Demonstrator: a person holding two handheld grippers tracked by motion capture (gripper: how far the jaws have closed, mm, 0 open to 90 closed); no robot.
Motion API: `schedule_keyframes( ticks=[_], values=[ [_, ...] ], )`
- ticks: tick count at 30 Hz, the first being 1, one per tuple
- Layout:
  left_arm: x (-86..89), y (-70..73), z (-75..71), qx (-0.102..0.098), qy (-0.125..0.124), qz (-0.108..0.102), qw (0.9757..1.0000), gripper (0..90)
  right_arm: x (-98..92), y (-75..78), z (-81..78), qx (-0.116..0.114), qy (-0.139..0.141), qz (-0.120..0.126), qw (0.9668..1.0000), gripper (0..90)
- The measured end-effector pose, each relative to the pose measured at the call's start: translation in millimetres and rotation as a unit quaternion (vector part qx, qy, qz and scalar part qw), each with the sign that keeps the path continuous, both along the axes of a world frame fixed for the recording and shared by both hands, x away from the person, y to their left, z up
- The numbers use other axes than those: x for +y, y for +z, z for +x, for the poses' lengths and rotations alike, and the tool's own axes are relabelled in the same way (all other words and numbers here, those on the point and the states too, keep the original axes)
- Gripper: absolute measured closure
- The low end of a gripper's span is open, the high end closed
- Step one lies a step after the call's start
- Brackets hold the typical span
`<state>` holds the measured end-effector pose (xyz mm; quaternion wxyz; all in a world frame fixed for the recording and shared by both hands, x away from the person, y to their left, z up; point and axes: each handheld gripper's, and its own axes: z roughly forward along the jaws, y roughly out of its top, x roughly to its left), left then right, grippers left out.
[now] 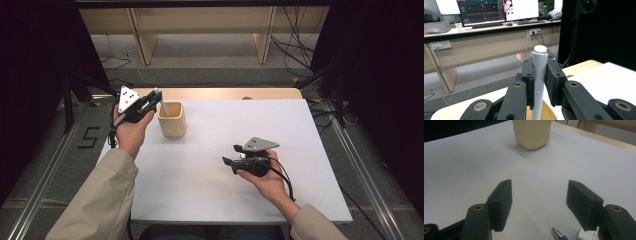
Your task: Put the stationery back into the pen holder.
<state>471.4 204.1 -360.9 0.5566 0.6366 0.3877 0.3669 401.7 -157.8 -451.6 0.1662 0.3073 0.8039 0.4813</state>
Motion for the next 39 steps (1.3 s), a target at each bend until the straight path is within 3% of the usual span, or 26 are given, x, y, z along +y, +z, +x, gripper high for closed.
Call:
schedule_keyframes(
  ticks=[15,23,39],
  values=[
    [0.6,-26.9,14.4,0.034,0.031,0.039,0.9982,78.2,0.0,-0.8,0.3,0.002,0.000,-0.005,1.0000,37.6],
    [1.0,-37.6,18.1,0.049,0.038,0.041,0.9972,78.2,0.5,-1.6,0.5,0.004,0.000,-0.006,1.0000,37.2],
    [0.0,-45.0,20.5,0.060,0.039,0.043,0.9965,78.1,0.8,-2.1,0.6,0.007,-0.002,-0.007,1.0000,37.0]
  ],
)
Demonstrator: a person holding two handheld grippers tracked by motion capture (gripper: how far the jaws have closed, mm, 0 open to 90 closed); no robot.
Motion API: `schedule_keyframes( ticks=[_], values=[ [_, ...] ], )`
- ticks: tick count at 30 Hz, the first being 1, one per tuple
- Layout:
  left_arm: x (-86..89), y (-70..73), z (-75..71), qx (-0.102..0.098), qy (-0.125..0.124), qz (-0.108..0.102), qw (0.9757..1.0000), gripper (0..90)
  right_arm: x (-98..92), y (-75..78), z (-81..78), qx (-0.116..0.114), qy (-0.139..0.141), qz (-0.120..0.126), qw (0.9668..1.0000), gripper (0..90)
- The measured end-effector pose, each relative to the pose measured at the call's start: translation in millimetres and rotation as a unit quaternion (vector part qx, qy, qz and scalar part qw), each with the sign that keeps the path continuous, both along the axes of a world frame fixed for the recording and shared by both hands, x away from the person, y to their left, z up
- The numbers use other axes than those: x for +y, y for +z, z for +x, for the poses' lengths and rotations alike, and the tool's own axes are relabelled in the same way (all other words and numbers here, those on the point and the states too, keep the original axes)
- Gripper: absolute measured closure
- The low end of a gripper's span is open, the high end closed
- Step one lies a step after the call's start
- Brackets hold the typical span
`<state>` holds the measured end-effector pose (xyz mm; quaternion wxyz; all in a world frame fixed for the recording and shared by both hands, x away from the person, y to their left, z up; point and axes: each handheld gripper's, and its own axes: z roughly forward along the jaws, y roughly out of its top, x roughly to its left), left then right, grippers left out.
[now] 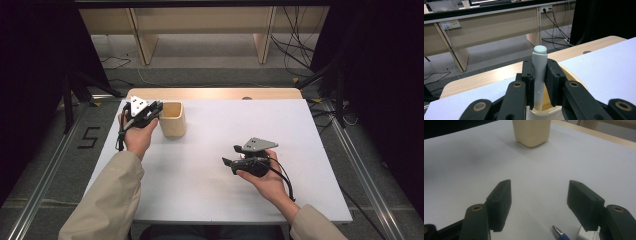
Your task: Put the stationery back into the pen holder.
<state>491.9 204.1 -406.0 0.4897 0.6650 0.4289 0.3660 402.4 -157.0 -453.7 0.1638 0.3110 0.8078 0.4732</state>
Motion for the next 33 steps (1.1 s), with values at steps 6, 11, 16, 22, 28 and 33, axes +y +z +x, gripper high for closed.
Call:
schedule_keyframes(
  ticks=[6,11,16,22,28,33],
  values=[
    [-0.5,-1.8,0.8,0.002,0.000,0.000,1.0000,78.1,0.0,-0.1,0.1,0.001,0.000,0.000,1.0000,37.0],
    [-1.3,-4.5,1.4,0.005,0.000,0.005,1.0000,78.1,0.1,-0.3,0.1,0.000,0.001,-0.001,1.0000,36.9],
    [-1.0,-7.8,2.4,0.011,0.000,0.005,0.9999,78.1,0.1,-0.4,0.1,0.000,0.002,-0.001,1.0000,36.9],
    [-1.1,-12.2,3.1,0.019,-0.001,0.007,0.9998,78.1,0.3,-0.8,0.4,0.000,0.003,-0.002,1.0000,36.9],
    [-1.1,-16.7,3.6,0.025,0.001,0.005,0.9997,78.0,0.4,-0.9,0.3,0.001,0.003,-0.002,1.0000,36.8],
    [-0.9,-19.1,3.8,0.028,0.002,0.004,0.9996,78.0,0.4,-1.1,0.4,0.002,0.003,-0.003,1.0000,36.7]
  ],
)
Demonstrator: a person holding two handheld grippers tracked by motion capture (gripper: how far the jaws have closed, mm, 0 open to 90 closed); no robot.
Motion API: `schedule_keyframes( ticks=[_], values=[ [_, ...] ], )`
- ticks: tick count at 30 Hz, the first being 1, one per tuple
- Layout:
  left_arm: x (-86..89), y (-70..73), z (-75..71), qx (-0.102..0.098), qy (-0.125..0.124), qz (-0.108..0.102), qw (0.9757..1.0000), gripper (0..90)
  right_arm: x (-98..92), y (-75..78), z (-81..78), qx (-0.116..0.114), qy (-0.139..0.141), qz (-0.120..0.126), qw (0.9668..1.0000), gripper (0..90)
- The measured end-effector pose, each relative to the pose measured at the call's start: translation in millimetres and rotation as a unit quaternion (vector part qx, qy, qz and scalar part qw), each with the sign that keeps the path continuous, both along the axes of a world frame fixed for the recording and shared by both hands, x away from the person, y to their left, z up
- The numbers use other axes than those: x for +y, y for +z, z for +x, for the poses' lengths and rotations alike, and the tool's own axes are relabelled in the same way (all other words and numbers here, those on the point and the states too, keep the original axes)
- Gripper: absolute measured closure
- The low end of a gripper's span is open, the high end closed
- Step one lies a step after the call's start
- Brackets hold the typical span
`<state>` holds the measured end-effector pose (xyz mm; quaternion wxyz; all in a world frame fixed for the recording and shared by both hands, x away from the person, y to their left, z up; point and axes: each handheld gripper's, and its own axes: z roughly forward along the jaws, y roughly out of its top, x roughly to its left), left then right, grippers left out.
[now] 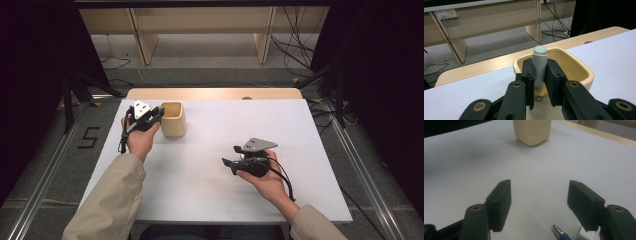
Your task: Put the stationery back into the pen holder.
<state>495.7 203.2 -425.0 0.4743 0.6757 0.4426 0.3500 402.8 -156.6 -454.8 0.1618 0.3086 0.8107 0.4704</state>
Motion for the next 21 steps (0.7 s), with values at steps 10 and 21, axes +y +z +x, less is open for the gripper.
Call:
schedule_keyframes(
  ticks=[10,21],
  values=[
    [-0.3,-2.6,-0.1,0.006,0.000,-0.001,1.0000,77.7,0.0,-0.1,0.1,0.001,-0.001,-0.001,1.0000,36.6],
    [0.4,-5.6,-1.9,0.010,0.005,0.002,0.9999,72.6,-0.2,0.1,0.2,0.000,-0.001,-0.001,1.0000,36.3]
  ],
)
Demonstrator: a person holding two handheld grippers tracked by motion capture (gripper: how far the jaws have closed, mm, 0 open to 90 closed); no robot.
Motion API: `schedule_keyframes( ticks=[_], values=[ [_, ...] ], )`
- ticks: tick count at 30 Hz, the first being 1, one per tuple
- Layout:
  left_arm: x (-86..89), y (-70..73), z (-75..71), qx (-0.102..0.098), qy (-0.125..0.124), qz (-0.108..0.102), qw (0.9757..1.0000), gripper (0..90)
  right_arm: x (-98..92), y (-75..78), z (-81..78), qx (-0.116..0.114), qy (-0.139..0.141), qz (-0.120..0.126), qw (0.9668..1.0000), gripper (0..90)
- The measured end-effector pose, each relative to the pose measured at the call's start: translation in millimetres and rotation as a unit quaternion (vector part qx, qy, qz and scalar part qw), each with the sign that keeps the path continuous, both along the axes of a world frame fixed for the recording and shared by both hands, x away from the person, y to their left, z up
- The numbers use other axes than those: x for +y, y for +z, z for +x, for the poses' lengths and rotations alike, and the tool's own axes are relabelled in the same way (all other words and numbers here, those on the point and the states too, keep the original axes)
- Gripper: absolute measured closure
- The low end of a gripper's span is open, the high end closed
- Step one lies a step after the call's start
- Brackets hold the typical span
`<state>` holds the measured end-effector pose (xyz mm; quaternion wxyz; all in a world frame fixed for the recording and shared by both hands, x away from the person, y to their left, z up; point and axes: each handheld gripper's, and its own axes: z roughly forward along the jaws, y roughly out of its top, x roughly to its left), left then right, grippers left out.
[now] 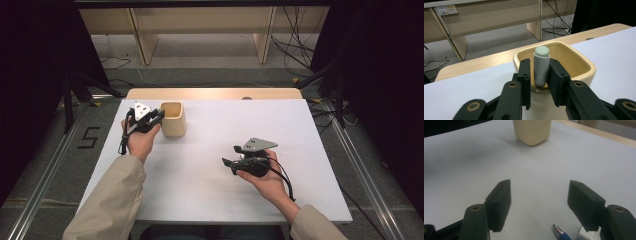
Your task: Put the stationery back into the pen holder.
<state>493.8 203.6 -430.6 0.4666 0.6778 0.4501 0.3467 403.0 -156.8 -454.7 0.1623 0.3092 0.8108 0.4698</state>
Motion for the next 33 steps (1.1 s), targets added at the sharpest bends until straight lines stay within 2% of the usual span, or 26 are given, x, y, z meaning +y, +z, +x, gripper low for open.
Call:
schedule_keyframes(
  ticks=[5,6,7,8,10,13,14,15,16,19,24,33],
  values=[
    [1.3,1.1,-6.8,-0.002,0.005,-0.008,0.9999,66.5,-0.6,0.1,0.6,0.001,-0.002,0.002,1.0000,35.7],
    [0.8,2.2,-9.8,-0.003,0.007,-0.016,0.9998,60.2,-1.2,0.1,1.2,0.002,-0.002,0.001,1.0000,35.4],
    [0.5,3.0,-11.8,-0.005,0.006,-0.019,0.9998,57.6,-1.5,0.2,1.4,0.003,-0.003,0.000,1.0000,35.2],
    [-0.2,4.2,-14.6,-0.008,0.004,-0.019,0.9998,57.6,-1.5,0.2,1.4,0.003,-0.003,0.000,1.0000,35.2],
    [-1.6,6.8,-21.1,-0.014,-0.001,-0.017,0.9998,51.3,-2.8,0.4,2.5,0.003,-0.002,-0.001,1.0000,34.8],
    [-3.9,9.5,-33.2,-0.024,-0.003,-0.019,0.9995,37.8,-6.3,1.0,5.0,0.010,-0.007,-0.005,0.9999,33.6],
    [-4.5,10.3,-37.6,-0.029,-0.002,-0.018,0.9994,37.8,-6.3,1.0,5.0,0.010,-0.007,-0.005,0.9999,33.6],
    [-5.0,11.1,-41.9,-0.032,-0.003,-0.018,0.9993,32.0,-8.0,1.0,6.6,0.014,-0.010,-0.005,0.9998,33.4],
    [-5.7,11.7,-46.0,-0.033,-0.007,-0.020,0.9992,32.0,-8.0,1.0,6.6,0.014,-0.010,-0.005,0.9998,33.4],
    [-8.4,10.4,-60.2,-0.036,-0.021,-0.017,0.9990,24.2,-11.8,0.5,10.4,0.022,-0.012,-0.013,0.9996,32.4],
    [-10.9,-0.9,-84.2,-0.031,-0.044,-0.011,0.9985,22.7,-16.6,0.0,14.0,0.028,-0.015,-0.018,0.9993,32.2],
    [-12.7,-24.1,-118.3,0.002,-0.085,0.008,0.9964,22.8,-31.6,2.0,23.0,0.043,-0.024,-0.029,0.9984,34.8]
  ],
)
